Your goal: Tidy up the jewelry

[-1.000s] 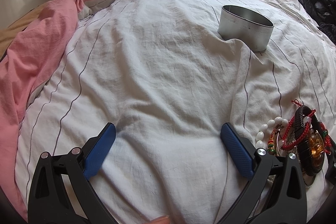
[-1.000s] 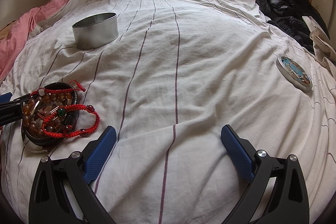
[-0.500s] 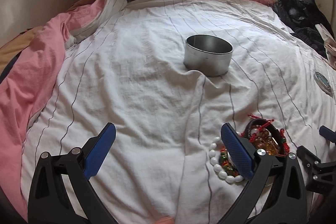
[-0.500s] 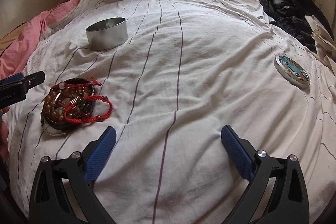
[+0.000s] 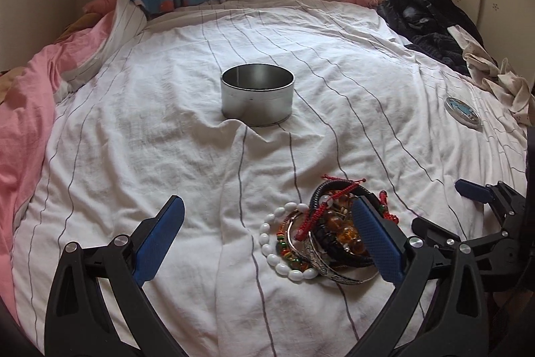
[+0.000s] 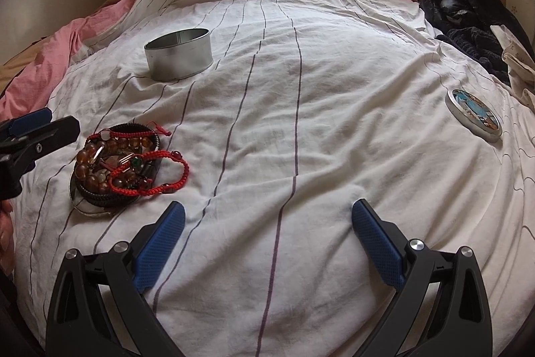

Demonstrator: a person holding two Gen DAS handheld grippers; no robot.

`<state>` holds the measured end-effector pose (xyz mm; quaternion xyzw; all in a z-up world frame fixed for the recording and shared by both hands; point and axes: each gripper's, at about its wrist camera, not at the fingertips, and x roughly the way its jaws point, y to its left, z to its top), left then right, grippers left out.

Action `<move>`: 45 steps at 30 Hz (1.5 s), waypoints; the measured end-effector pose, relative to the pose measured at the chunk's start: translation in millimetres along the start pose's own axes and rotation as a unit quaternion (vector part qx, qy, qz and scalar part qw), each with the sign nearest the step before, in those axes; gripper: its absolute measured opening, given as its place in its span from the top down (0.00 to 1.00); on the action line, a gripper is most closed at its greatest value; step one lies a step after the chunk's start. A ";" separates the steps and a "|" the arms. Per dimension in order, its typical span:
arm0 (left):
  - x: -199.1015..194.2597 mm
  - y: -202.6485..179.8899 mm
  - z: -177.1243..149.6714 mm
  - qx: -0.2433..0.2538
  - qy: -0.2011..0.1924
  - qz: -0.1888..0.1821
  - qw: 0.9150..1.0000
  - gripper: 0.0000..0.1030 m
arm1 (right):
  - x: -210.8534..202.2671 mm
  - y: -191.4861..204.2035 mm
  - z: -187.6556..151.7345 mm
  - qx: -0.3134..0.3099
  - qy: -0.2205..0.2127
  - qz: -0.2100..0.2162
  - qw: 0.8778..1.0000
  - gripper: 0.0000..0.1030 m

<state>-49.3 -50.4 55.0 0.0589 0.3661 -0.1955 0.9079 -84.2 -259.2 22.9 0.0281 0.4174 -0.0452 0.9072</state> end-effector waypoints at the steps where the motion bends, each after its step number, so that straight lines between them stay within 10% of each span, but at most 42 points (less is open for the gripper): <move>1: 0.2 -1.3 -0.3 0.002 0.000 -0.007 1.000 0.06 | 0.1 -0.1 -0.1 0.001 0.000 0.000 1.000 0.07; 17: 8.5 -9.9 -3.2 0.029 0.020 -0.076 0.996 0.95 | -0.2 -0.5 -0.1 0.003 -0.001 0.002 1.000 0.07; 38: -10.3 18.4 7.2 -0.036 -0.023 -0.082 0.996 0.96 | 8.0 18.9 25.5 0.031 -0.017 0.187 0.982 0.08; 45: -9.9 18.7 7.8 -0.036 -0.023 -0.082 0.996 0.96 | 19.9 16.8 22.8 0.045 0.015 0.227 0.973 0.71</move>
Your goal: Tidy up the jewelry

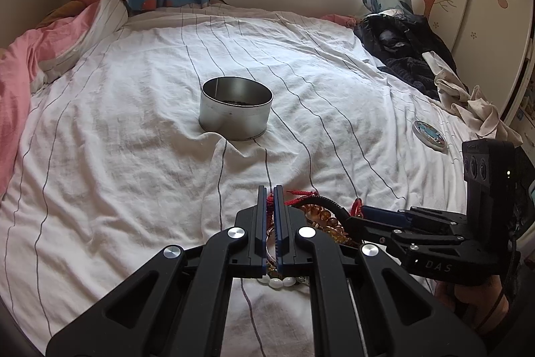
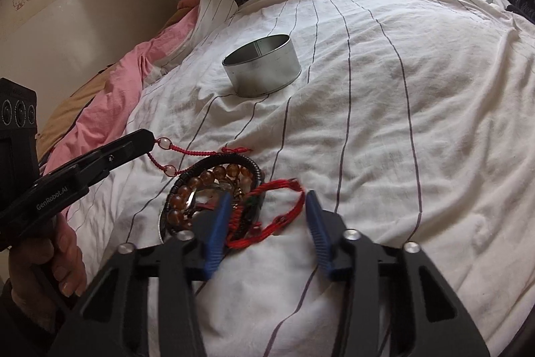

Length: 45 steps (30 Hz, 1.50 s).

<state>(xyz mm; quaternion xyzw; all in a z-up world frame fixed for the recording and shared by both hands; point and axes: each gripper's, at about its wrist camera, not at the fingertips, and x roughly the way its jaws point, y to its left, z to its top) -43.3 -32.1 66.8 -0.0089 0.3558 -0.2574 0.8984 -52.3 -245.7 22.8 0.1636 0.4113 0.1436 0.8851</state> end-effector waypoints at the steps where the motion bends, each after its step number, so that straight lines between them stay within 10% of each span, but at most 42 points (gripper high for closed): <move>1: 0.2 -0.1 -0.2 -0.001 0.000 0.000 1.000 0.96 | -1.6 -1.2 -2.1 0.004 0.000 0.004 1.000 0.74; 7: -0.1 -0.3 -0.2 0.000 -0.003 0.000 1.000 0.96 | -11.2 -10.7 -7.4 0.037 -0.006 0.046 0.998 0.92; 26: -22.4 -13.0 82.6 0.016 -0.062 -0.048 0.997 0.96 | -51.6 -13.0 46.7 0.042 -0.061 0.111 0.991 0.92; 43: 108.7 15.4 135.7 0.009 0.011 0.019 1.000 0.95 | -14.5 -26.1 107.8 0.021 -0.060 0.110 0.992 0.92; 45: 113.2 23.8 134.0 0.007 0.023 0.034 0.999 0.78 | -6.9 -22.7 116.9 0.014 -0.059 0.108 0.992 0.92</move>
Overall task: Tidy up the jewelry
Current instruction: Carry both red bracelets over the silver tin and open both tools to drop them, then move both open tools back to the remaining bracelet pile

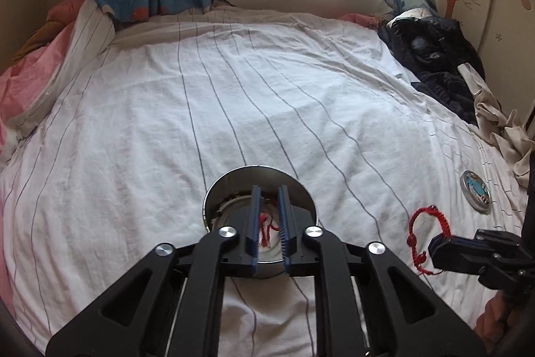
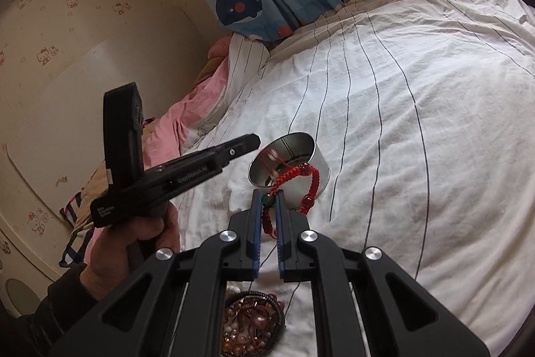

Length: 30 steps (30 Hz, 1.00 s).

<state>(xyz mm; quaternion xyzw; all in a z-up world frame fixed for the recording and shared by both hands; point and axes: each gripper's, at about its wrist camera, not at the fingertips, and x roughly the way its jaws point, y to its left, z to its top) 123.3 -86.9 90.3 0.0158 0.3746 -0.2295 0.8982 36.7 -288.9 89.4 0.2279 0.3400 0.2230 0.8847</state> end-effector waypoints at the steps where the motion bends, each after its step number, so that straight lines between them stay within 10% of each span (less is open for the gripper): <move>1: -2.4 5.0 0.0 -0.004 -0.002 0.008 1.000 0.71 | 4.9 1.4 3.8 -0.004 0.000 -0.001 1.000 0.92; 3: -12.1 12.9 -2.0 -0.006 -0.012 0.027 1.000 0.56 | 15.0 3.8 12.4 -0.011 0.001 -0.001 1.000 0.92; 11: -60.8 48.0 -30.6 -0.040 -0.023 0.057 0.997 0.50 | 87.8 21.7 43.7 -0.058 0.036 -0.013 0.998 0.91; 14: -67.1 53.5 -53.5 -0.059 -0.018 0.061 0.996 0.49 | 115.9 18.3 37.7 -0.066 0.067 -0.066 0.993 0.71; 30: -110.5 3.4 -130.7 -0.052 -0.028 0.084 0.995 0.26 | -24.4 5.5 -92.4 -0.039 0.018 -0.207 0.977 0.36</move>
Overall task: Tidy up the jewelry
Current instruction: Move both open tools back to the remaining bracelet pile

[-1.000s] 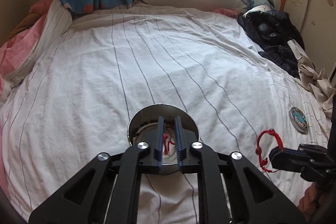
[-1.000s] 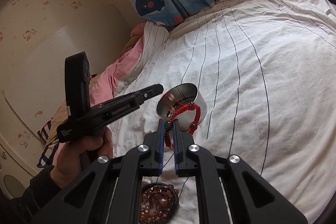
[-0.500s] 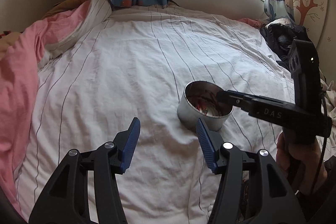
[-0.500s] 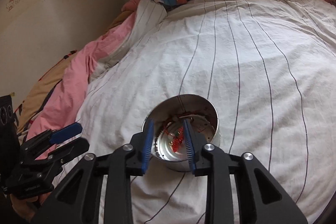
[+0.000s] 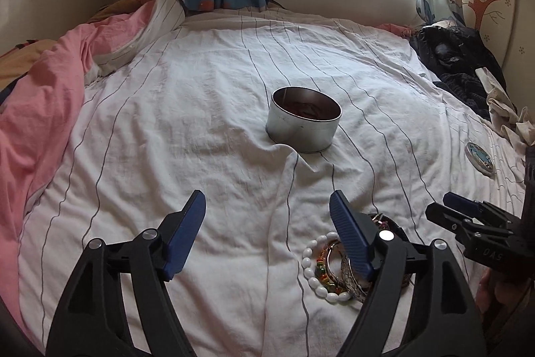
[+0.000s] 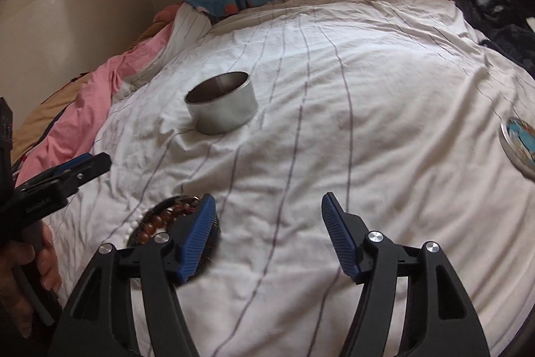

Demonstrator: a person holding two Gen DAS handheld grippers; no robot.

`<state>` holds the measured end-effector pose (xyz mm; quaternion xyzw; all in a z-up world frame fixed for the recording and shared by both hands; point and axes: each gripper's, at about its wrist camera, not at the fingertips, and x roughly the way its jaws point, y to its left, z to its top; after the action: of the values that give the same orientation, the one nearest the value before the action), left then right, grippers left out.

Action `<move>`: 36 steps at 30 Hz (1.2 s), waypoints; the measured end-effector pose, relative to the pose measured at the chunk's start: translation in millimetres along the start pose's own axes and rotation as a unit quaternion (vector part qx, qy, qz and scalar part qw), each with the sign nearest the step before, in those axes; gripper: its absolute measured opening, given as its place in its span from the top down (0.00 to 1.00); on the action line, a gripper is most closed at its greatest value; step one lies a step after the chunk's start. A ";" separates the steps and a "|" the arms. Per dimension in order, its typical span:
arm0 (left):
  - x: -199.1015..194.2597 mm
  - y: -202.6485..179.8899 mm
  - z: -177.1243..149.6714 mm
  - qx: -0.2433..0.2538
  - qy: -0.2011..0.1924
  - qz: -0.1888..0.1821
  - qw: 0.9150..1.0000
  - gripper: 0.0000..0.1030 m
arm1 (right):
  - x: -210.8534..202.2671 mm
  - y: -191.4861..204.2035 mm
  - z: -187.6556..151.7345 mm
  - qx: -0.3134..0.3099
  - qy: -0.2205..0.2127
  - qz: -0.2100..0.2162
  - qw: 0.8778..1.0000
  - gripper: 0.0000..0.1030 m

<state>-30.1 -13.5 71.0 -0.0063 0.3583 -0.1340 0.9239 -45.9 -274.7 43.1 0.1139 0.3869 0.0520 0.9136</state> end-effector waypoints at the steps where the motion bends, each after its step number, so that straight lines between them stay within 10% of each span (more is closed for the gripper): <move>1: 0.0 -0.9 -0.4 0.001 0.000 -0.002 1.000 0.25 | 2.9 -6.3 -5.6 0.013 0.003 -0.007 1.000 0.35; 36: 11.7 -10.7 4.5 -0.017 0.010 -0.027 0.999 0.10 | 9.4 -5.7 -20.6 0.008 -0.009 -0.027 1.000 0.13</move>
<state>-21.4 -27.2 67.8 -0.0299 0.3697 -0.1528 0.9160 -54.2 -275.1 21.3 0.1112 0.3817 0.0233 0.9173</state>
